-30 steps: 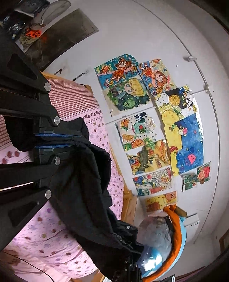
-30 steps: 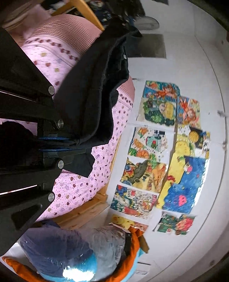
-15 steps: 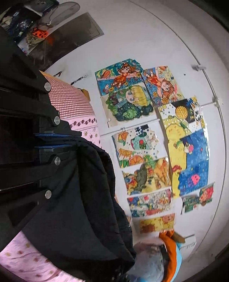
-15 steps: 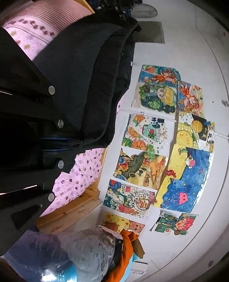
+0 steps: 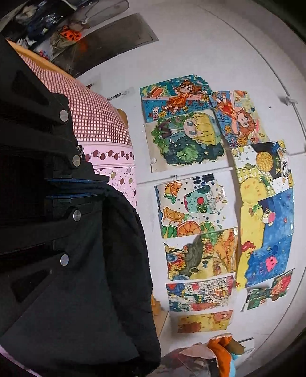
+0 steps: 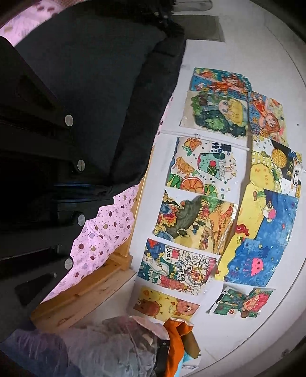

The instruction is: Fold large clothes

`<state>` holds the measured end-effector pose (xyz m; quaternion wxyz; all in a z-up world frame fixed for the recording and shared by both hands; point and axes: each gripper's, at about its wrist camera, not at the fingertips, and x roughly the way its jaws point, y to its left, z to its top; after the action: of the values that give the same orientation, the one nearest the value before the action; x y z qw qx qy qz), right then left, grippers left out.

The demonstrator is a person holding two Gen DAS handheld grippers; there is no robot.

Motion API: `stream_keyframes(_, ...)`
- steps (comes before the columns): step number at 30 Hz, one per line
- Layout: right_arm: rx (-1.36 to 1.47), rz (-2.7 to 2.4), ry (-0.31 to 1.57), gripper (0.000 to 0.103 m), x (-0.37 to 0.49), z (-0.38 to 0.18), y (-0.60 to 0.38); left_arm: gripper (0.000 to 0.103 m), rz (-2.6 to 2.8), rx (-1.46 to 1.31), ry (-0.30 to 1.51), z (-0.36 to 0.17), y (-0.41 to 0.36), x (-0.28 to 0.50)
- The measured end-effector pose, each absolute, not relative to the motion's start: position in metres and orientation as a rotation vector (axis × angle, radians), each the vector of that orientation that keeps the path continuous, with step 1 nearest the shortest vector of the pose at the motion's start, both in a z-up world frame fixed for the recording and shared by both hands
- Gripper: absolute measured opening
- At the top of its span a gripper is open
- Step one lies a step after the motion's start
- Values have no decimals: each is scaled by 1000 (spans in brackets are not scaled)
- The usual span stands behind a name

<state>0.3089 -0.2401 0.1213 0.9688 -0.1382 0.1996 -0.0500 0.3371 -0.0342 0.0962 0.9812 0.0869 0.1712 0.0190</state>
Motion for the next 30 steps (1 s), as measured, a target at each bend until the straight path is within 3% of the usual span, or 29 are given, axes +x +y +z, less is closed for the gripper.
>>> stream_keyframes(19,-344,-101,522,6,387,48,-234,12,-7,116,529,40,-33,415)
stream_keyframes(23,-359,-103,532,11,392,41,-234,16,-30,56,570,38,-26,421)
stream_keyframes(25,-354,-122,534,20,393,40,-236,22,-47,19,572,40,-22,421)
stream_keyframes(26,-335,-125,532,28,392,41,-239,32,-56,8,570,40,-21,420)
stream_keyframes(29,-241,-100,505,46,382,51,-253,90,-85,-45,523,48,-15,408)
stream_keyframes(30,-218,-98,489,54,377,54,-258,96,-84,-69,484,52,-12,401)
